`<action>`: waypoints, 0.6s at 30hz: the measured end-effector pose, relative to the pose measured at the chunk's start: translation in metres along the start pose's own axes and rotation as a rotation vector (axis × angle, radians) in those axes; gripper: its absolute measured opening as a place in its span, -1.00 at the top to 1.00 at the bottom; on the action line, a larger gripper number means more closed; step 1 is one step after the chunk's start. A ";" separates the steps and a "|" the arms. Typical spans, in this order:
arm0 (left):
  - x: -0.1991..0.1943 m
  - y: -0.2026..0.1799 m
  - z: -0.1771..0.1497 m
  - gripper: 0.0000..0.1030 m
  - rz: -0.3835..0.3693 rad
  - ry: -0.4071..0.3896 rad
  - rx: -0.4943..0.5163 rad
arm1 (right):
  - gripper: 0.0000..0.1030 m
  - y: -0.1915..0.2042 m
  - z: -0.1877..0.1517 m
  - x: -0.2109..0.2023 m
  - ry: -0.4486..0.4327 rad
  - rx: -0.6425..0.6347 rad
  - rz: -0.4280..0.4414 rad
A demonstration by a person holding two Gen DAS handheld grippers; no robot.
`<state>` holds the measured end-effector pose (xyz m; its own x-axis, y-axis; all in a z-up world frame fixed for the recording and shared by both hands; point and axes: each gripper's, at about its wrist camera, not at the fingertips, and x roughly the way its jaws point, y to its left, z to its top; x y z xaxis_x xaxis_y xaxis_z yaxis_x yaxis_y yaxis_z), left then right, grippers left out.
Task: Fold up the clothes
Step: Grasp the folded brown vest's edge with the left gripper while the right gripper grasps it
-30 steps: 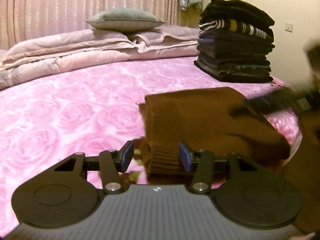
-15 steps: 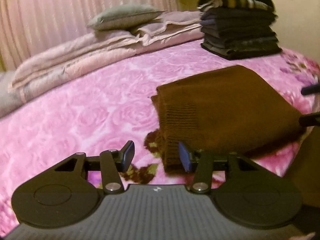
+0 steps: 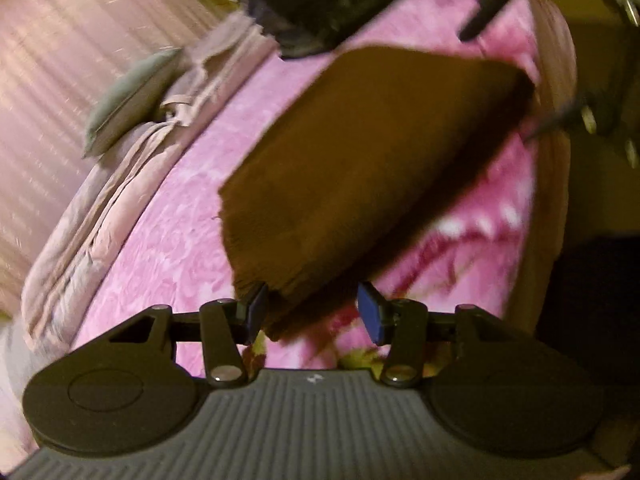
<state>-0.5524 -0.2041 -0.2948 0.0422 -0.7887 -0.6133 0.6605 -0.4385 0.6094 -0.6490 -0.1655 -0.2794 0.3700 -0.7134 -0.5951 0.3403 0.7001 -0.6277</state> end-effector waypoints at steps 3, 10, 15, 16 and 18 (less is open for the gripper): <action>0.003 -0.002 -0.001 0.09 0.007 -0.007 0.050 | -0.15 0.004 -0.004 0.009 0.023 -0.061 -0.016; 0.002 -0.010 -0.006 -0.12 0.045 -0.044 0.175 | 0.22 0.010 -0.010 0.034 0.030 -0.214 -0.025; 0.002 -0.025 -0.007 -0.20 0.085 -0.082 0.324 | 0.42 -0.017 -0.001 0.023 -0.005 -0.125 0.007; 0.003 -0.027 -0.006 -0.20 0.089 -0.090 0.348 | 0.42 -0.024 0.001 0.021 -0.011 -0.102 0.011; 0.007 -0.029 -0.004 -0.22 0.102 -0.101 0.394 | 0.43 -0.038 0.005 0.015 -0.022 -0.055 0.019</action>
<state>-0.5679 -0.1948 -0.3185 0.0063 -0.8664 -0.4993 0.3190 -0.4714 0.8222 -0.6519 -0.2026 -0.2620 0.3950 -0.6987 -0.5965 0.2850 0.7105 -0.6434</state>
